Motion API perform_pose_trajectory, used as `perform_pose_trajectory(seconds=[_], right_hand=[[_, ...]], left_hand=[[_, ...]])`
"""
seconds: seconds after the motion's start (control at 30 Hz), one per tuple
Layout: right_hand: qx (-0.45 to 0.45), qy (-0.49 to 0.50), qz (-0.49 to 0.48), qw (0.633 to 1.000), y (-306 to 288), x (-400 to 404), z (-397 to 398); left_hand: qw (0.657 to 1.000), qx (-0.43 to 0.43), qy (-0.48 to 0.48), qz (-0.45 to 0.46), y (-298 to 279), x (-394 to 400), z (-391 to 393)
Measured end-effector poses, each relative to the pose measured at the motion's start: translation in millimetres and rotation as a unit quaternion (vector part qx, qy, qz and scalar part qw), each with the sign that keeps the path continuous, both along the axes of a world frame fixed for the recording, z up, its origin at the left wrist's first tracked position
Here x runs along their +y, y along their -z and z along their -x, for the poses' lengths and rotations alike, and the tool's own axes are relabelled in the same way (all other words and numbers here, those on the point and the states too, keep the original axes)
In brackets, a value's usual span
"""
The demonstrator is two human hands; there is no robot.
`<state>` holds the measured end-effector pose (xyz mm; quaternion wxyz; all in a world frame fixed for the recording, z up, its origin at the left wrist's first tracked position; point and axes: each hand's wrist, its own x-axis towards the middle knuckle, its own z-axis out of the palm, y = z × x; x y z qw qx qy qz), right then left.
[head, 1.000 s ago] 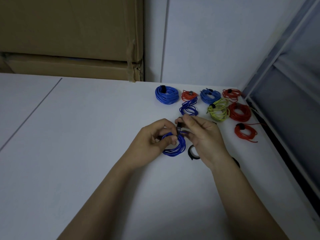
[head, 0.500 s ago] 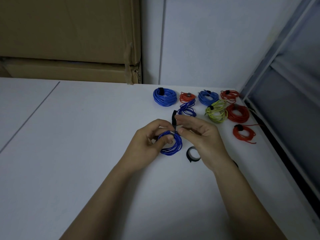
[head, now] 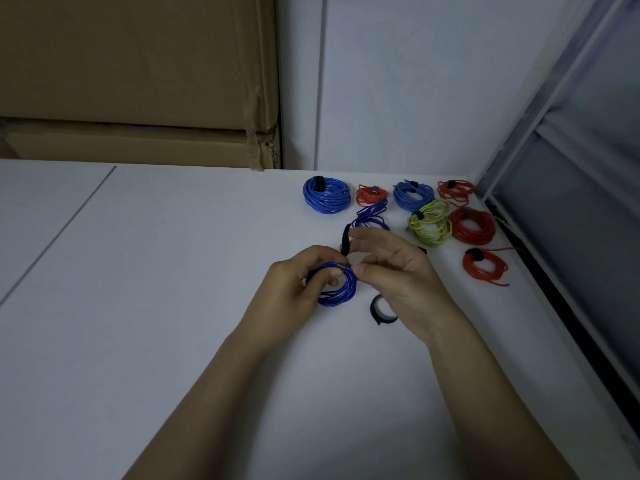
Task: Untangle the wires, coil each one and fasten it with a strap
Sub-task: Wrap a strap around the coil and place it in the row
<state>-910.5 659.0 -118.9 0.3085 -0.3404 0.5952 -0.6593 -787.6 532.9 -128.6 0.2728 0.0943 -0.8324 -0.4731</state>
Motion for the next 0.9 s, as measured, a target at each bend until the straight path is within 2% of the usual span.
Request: perform_pose_trajectory(seconds=[0.17,0.27,0.43,0.6,0.7,0.77,0.9], right_hand=[[0.007,0.045,-0.002,0.999,0.3,-5.3,-8.3],[0.041,0.107,0.012,0.993,1.3,-9.8,-12.8],[0.175,0.165,0.028,0.970,9.4,-14.3,-21.9],[0.329,0.192,0.039,0.924,16.2,-16.0,-22.9],[0.403,0.206,0.034,0.891,17.5,-17.1,-22.2],[0.427,0.206,0.044,0.879,17.7,-16.6,-21.0],[0.432,0.182,0.068,0.881,17.5,-16.5,-19.7]], left_hand=[[0.999,-0.002,-0.009,0.046,5.0,0.5,1.2],[0.999,-0.016,-0.011,0.042,6.9,2.2,2.5],[0.999,-0.037,-0.028,0.026,6.9,3.9,2.4],[0.996,-0.054,-0.039,-0.058,5.9,3.4,2.3],[0.995,-0.060,-0.045,-0.073,4.6,3.7,1.8],[0.994,-0.059,-0.047,-0.075,2.8,3.3,1.5],[0.991,-0.057,-0.047,-0.112,-0.6,0.7,-0.2]])
